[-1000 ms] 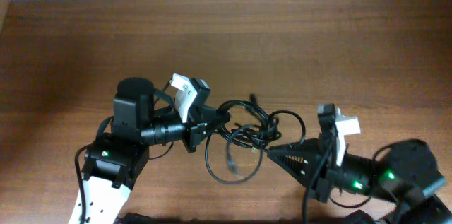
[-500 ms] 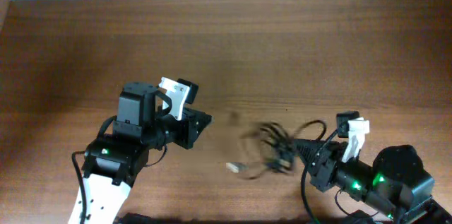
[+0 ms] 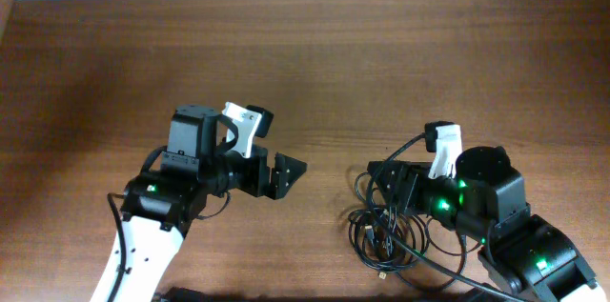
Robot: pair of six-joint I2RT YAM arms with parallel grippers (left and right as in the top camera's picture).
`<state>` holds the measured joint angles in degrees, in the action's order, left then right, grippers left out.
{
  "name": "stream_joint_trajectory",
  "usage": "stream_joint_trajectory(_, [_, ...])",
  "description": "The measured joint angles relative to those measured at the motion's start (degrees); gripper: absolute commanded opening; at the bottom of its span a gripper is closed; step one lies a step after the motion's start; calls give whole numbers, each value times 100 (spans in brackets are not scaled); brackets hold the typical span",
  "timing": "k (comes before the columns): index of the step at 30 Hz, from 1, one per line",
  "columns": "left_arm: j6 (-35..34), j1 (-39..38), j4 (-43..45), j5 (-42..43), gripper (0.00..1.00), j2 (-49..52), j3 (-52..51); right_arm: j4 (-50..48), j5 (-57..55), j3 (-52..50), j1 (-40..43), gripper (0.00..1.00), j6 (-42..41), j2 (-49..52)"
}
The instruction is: Untangle cables
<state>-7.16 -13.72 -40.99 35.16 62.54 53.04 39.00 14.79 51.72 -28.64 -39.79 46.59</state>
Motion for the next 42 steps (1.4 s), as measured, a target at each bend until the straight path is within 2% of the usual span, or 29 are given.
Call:
stream_joint_trajectory(3, [0, -306, -13, 520, 99, 192, 0, 369, -66, 76, 0, 64, -11, -236])
stream_joint_trajectory(4, [0, -522, -13, 654, 99, 315, 0, 608, -173, 155, 0, 70, -9, -365])
stream_joint_trajectory(6, [0, -1029, -13, 765, 99, 649, 0, 1246, -568, 483, 0, 76, -7, -754])
stream_joint_trajectory(9, [-262, -1829, 15, 793, 99, 1458, -2, 1716, -1102, 1043, 0, 78, -13, -1434])
stream_joint_trajectory(13, [-1753, -2844, 105, 256, 99, 2708, -4, 2031, -1364, 1113, 0, 79, -7, -1843])
stream_joint_trajectory(14, [-2092, -3073, 203, 160, 96, 3012, -7, 2083, -1394, 1113, 0, 79, -11, -1843])
stream_joint_trajectory(15, [-2365, -3287, 400, 109, 84, 3263, -22, 2144, -1412, 1113, 0, 79, -9, -1840])
stream_joint_trajectory(17, [-2785, -3622, 973, 37, 0, 3713, -31, 2238, -1436, 1113, 0, 79, -11, -1843])
stream_joint_trajectory(20, [-3021, -3746, 1198, -66, 0, 3932, -33, 2435, -1462, 1113, 0, 80, -7, -1840])
stream_joint_trajectory(22, [-2778, -3473, 944, -74, 0, 3912, 48, 2656, -1462, 1113, 0, 79, -11, -1843])
stream_joint_trajectory(25, [-1969, -2356, -103, -166, 0, 3405, 476, 2811, -1480, 1113, 0, 79, -13, -1843])
stream_joint_trajectory(28, [-1322, -1305, -295, -310, 0, 2208, 981, 2815, -1480, 1113, 0, 79, -61, -1843])
stream_joint_trajectory(32, [-286, -1296, -334, -116, 0, 935, 1049, 2826, -1447, 1113, 0, 79, -205, -1843])
stream_joint_trajectory(33, [-87, -1298, -275, -46, 0, 590, 1049, 2826, -1399, 1113, 0, 75, -247, -1840])
stream_joint_trajectory(34, [59, -1298, -214, 4, 0, 260, 1049, 2815, -1366, 1113, 0, 66, -278, -1840])
stream_joint_trajectory(35, [153, -1298, -186, 28, 0, -11, 1049, 2754, -1338, 1113, 0, 59, -321, -1840])
stream_joint_trajectory(40, [313, -1298, -170, 105, 0, -846, 1049, 1458, -682, 1113, 0, 57, -262, -1550])
stream_joint_trajectory(42, [313, -1298, -177, 107, 0, -848, 1049, 855, -24, 1119, 0, 56, 111, -1099])
